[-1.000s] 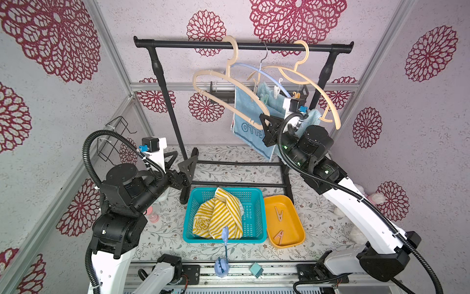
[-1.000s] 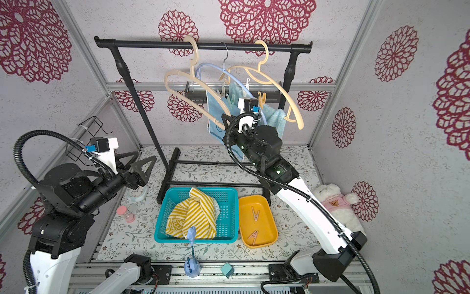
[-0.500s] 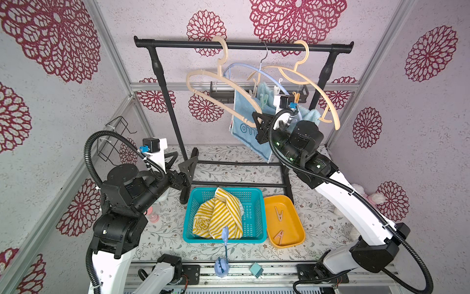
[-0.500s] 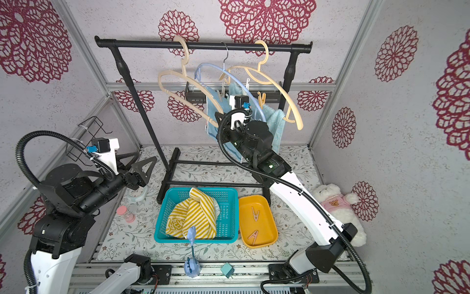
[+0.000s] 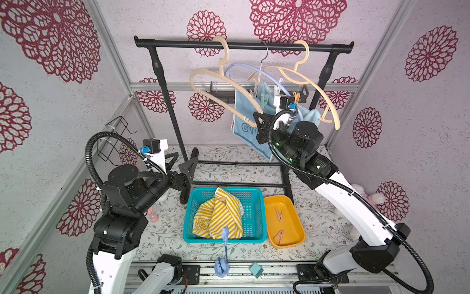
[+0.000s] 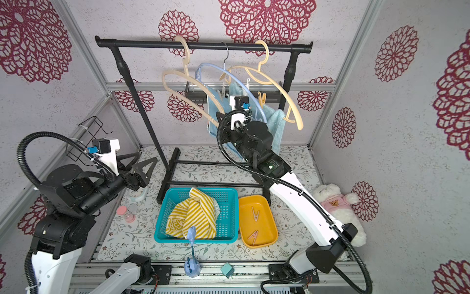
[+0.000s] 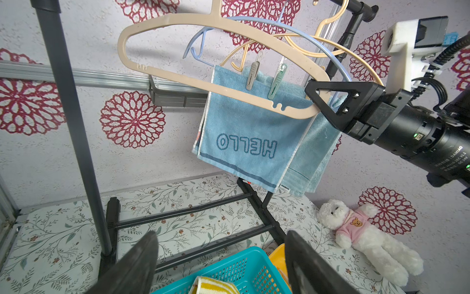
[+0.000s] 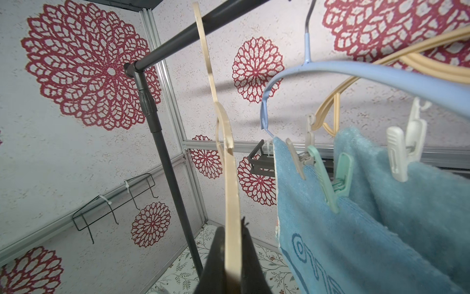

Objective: Remove the clothespins securing towels to the hanger
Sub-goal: Place the hanger on the clothesline.

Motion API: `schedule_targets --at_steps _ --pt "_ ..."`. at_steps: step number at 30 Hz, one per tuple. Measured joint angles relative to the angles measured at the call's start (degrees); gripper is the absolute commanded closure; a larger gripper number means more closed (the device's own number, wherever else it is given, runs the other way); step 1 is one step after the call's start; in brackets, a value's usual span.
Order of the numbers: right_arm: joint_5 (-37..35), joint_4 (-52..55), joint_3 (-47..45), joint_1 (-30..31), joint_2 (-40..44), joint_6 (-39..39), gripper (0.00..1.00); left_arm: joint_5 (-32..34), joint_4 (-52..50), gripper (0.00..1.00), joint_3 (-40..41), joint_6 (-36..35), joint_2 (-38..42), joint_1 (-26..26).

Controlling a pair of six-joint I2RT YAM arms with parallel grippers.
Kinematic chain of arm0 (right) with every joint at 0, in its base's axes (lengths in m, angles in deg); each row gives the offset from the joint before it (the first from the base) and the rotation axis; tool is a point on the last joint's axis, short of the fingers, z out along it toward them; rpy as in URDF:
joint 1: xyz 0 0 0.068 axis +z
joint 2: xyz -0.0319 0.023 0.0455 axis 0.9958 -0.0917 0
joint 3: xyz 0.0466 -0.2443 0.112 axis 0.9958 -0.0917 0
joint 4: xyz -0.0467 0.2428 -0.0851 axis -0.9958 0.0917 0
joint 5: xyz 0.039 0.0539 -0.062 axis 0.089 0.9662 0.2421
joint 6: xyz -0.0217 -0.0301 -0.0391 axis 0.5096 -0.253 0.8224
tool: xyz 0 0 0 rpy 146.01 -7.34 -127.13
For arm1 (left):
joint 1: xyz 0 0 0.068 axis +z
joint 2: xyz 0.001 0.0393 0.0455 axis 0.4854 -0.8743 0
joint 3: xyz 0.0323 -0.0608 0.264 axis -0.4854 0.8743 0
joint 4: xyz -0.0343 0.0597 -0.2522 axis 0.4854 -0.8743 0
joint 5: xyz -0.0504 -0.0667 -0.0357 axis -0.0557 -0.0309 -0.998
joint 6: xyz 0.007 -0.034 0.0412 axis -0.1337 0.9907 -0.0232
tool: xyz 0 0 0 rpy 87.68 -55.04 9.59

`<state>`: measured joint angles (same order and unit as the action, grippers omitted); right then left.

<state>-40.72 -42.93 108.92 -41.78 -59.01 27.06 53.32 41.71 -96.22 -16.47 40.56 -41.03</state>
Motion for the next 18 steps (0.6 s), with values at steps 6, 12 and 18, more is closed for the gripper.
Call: schedule_targets --at_steps 6,12,18 --pt "-0.1 0.3 -2.0 0.0 1.3 0.8 0.67 -0.1 0.0 0.20 0.0 0.0 0.0 0.0" --pt "0.3 0.4 -2.5 0.0 1.7 1.0 0.53 -0.3 0.0 0.20 0.0 0.0 0.0 0.0" --pt "0.5 0.8 -3.7 0.0 4.9 1.0 0.47 -0.3 0.4 0.20 0.0 0.0 0.0 0.0"
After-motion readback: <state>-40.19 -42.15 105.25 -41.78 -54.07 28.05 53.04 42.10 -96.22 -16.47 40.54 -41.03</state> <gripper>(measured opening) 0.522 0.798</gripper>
